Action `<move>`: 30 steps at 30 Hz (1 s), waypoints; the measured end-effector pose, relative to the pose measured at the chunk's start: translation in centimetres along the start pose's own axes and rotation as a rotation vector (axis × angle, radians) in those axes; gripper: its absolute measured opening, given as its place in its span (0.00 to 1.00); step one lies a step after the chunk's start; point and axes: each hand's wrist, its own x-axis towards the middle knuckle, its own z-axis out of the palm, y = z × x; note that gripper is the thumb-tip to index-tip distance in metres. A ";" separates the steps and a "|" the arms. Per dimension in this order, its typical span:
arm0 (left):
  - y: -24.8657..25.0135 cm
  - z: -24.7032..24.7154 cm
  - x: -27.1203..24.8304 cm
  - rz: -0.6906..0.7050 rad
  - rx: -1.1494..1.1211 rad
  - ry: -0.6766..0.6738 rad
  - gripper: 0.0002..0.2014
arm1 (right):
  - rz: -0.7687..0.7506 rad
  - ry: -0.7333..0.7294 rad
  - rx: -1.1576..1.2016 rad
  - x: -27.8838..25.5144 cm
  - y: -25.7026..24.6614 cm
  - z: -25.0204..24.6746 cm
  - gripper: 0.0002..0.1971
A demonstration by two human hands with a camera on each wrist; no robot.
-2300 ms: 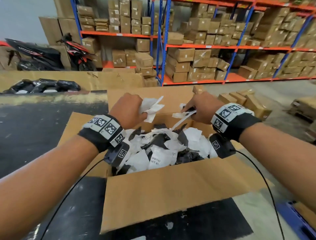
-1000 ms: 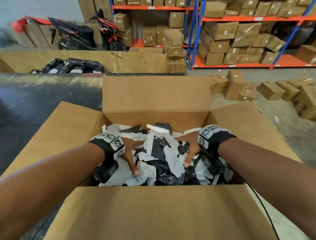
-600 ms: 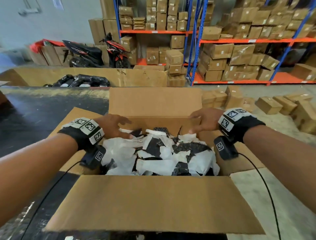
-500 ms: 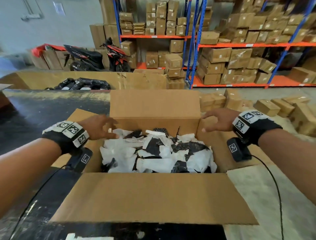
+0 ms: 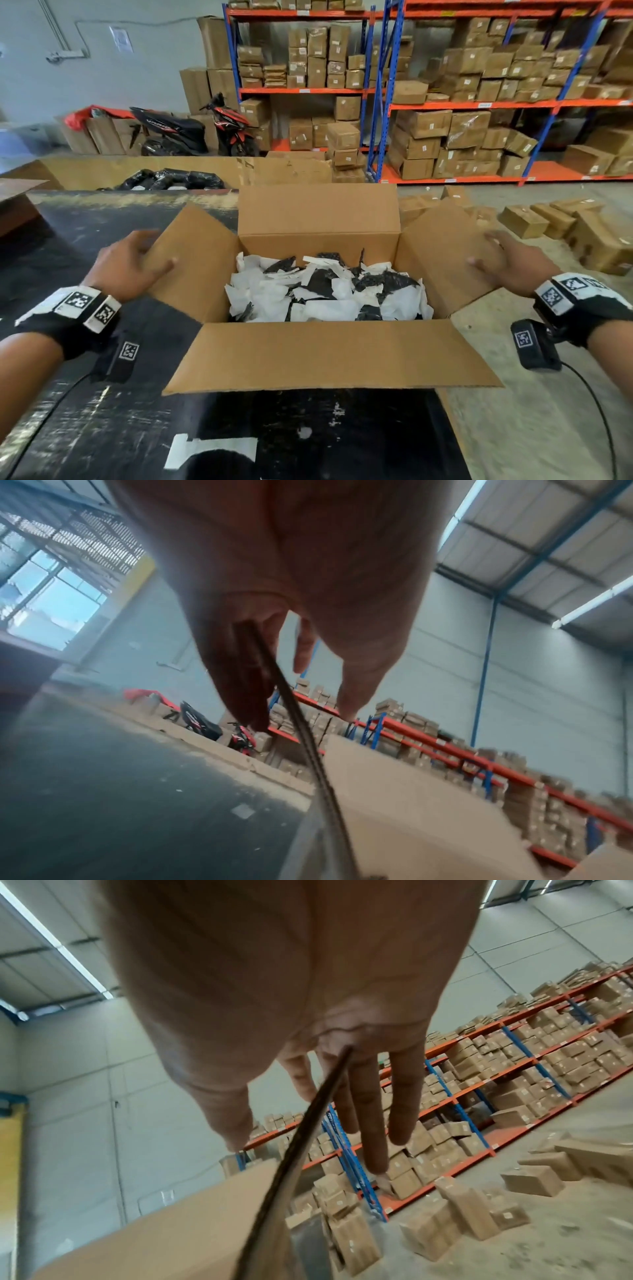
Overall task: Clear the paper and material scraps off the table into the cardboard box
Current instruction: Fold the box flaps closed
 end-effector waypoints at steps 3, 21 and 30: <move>2.5 -0.7 -1.6 0.096 -0.352 0.001 0.21 | -0.117 0.056 0.249 -1.7 -2.7 -0.9 0.34; -1.4 7.5 -7.7 0.503 -0.273 -0.376 0.21 | -0.386 -0.396 0.248 -5.9 -0.5 7.3 0.27; 1.0 6.9 -6.1 0.008 -0.379 -0.158 0.33 | -0.119 -0.071 0.481 -5.2 -2.6 8.0 0.40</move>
